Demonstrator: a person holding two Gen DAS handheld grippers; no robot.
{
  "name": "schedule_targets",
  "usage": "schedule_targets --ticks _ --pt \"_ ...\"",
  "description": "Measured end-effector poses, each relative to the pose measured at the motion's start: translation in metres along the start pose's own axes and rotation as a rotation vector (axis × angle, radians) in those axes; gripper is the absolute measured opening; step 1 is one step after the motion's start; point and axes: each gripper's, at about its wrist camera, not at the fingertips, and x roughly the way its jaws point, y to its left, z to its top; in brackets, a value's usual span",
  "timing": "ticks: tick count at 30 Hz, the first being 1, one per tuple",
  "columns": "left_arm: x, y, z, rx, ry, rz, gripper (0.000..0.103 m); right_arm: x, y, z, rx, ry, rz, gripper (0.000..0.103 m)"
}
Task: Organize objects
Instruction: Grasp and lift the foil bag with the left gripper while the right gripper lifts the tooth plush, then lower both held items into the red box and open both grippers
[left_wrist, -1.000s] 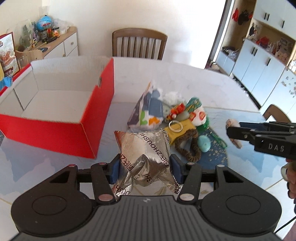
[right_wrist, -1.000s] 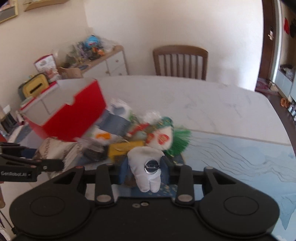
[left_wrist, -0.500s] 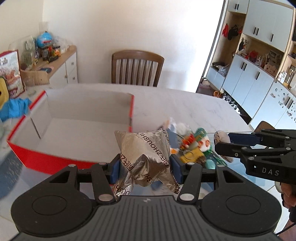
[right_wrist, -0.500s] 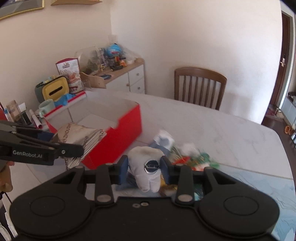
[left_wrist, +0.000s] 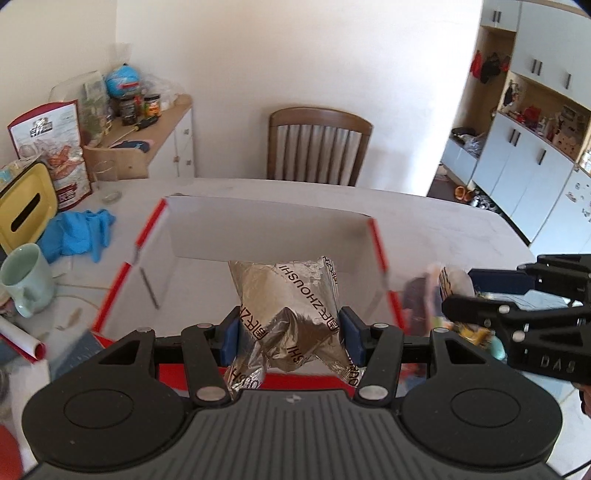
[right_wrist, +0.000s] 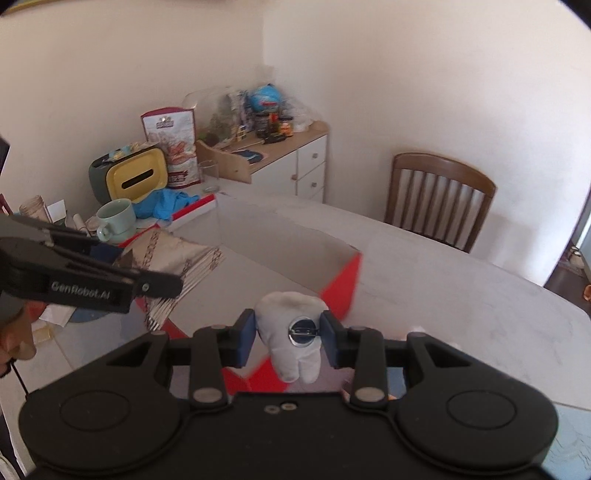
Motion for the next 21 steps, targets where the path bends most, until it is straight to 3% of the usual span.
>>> schedule_targets --ticks 13,21 --pt "0.086 0.072 0.036 0.042 0.139 0.042 0.054 0.100 0.044 0.032 -0.097 0.117 -0.033 0.036" --pt "0.142 0.073 0.048 0.093 0.274 0.031 0.054 0.154 0.050 0.029 -0.097 0.288 -0.052 0.036"
